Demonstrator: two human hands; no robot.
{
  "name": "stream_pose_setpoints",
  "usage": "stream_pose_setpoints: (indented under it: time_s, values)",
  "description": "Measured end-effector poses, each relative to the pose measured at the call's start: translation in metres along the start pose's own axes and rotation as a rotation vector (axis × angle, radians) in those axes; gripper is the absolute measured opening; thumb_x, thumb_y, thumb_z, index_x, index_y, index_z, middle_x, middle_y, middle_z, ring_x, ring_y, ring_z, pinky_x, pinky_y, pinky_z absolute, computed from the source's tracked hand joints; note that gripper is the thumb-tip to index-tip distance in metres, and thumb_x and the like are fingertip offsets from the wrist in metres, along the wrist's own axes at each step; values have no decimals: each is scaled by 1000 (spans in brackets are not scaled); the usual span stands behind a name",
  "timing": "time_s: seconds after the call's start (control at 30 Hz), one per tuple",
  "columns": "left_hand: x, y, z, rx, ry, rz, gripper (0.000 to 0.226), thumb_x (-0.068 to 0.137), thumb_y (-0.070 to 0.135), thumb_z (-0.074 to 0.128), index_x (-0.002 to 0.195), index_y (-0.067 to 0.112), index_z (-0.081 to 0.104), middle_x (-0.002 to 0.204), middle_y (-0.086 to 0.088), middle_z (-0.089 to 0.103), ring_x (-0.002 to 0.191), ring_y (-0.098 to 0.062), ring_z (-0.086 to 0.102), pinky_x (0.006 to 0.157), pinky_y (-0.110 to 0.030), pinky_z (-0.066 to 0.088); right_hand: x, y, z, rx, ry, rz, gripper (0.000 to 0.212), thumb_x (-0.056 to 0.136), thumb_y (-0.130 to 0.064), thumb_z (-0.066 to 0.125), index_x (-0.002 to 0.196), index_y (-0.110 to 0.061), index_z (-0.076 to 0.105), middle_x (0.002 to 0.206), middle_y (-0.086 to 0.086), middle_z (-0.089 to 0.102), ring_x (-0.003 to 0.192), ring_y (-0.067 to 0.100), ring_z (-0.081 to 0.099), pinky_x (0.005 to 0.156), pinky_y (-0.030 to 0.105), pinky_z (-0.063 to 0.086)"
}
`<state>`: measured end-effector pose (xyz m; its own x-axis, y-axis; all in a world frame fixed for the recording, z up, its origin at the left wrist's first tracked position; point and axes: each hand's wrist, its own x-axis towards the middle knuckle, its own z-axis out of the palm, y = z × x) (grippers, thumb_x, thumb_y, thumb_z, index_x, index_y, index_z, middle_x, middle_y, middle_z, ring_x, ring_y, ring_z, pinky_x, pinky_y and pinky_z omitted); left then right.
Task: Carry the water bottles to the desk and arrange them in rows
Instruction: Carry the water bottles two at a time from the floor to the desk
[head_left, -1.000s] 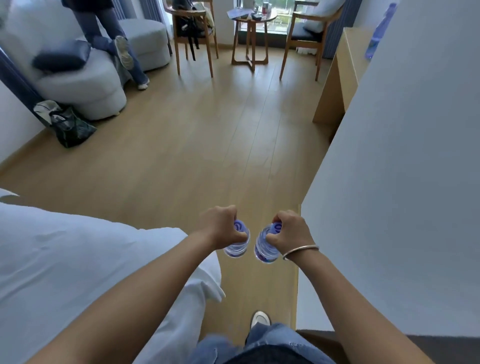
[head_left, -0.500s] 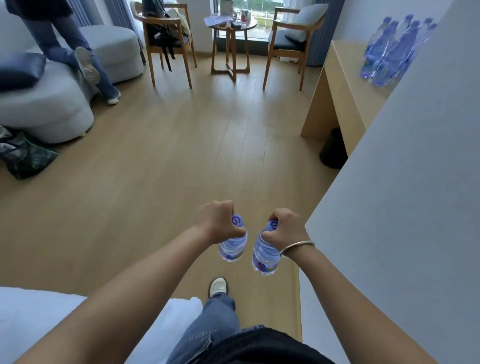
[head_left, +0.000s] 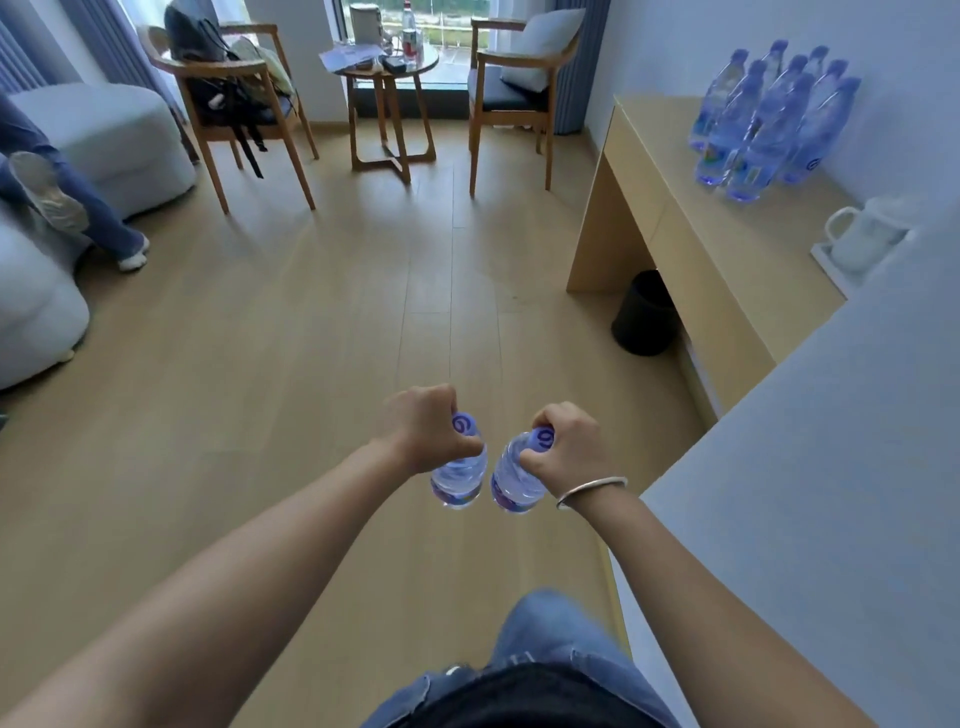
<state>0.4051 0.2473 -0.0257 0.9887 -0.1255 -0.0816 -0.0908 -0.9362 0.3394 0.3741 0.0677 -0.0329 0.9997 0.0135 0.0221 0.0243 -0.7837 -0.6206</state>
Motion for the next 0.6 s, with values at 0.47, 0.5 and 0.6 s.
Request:
stream_pose_setpoints:
  time_s: [0.47,0.5,0.6]
  values:
    - [248,26,-8,93,-49,49,33,63,42,64,72,16,47,63,3,49,63,-24,47,48,-25,26,238,40,-33,9,-48,44,18,68,-10,64,83,-1,60,84,10,54,82,30,54,71,32,41]
    - [269,32,-11,96,-50,59,33,63,43,64,72,16,48,62,4,48,64,-23,47,47,-24,25,257,44,-40,12,-38,40,18,68,-9,64,83,0,60,82,9,52,81,30,53,71,33,41]
    - [335,55,-20,76,-43,89,31,63,42,64,72,17,48,62,4,47,64,-23,47,47,-23,25,312,63,-61,-3,3,38,17,67,-7,63,81,2,59,80,10,51,80,31,52,69,34,39]
